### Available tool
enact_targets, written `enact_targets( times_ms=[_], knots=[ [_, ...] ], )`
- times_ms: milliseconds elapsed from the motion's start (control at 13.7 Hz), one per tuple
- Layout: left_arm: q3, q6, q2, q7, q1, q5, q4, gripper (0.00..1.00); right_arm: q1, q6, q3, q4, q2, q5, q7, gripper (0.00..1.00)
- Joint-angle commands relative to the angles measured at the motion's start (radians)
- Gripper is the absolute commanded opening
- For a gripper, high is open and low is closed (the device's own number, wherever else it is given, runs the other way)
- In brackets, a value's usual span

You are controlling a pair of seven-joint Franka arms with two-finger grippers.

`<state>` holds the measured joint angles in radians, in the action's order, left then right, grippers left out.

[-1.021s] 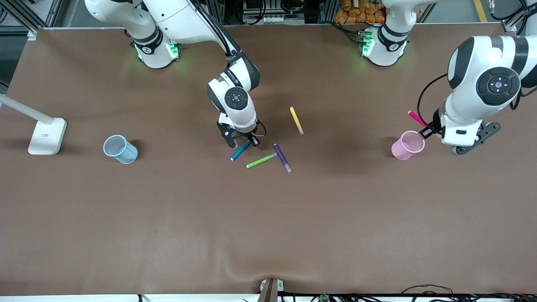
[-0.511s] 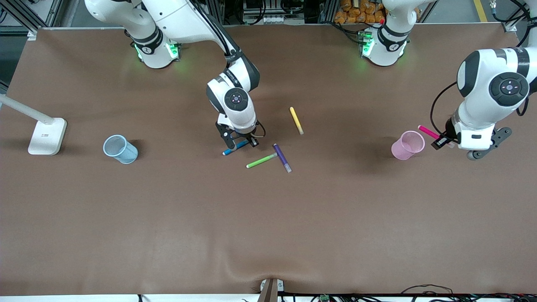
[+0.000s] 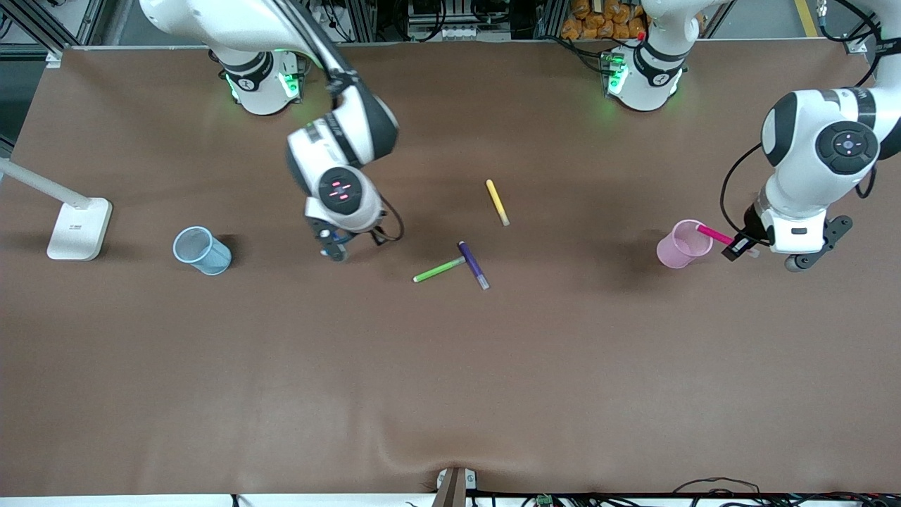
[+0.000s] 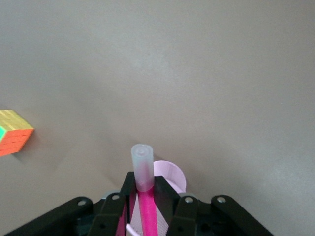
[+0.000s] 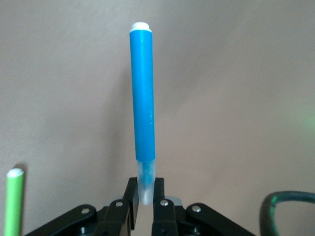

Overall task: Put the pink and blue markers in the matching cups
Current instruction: 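Lower the pink marker into the pink cup while the right gripper carries the blue marker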

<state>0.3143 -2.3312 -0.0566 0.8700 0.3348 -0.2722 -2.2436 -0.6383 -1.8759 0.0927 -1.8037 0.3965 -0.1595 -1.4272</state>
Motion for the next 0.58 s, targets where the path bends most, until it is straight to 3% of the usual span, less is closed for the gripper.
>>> enact_targets(
  times_ms=[0, 511],
  knots=[
    [0.008, -0.097, 0.007, 0.024, 0.027, -0.016, -0.069, 0.00, 0.129, 0.148, -0.016, -0.009, -0.088, -0.076, 0.185, 0.00],
    [0.006, -0.158, -0.019, 0.023, 0.038, -0.024, -0.108, 0.00, 0.350, 0.397, -0.001, 0.007, -0.139, -0.107, 0.502, 0.00]
  ],
)
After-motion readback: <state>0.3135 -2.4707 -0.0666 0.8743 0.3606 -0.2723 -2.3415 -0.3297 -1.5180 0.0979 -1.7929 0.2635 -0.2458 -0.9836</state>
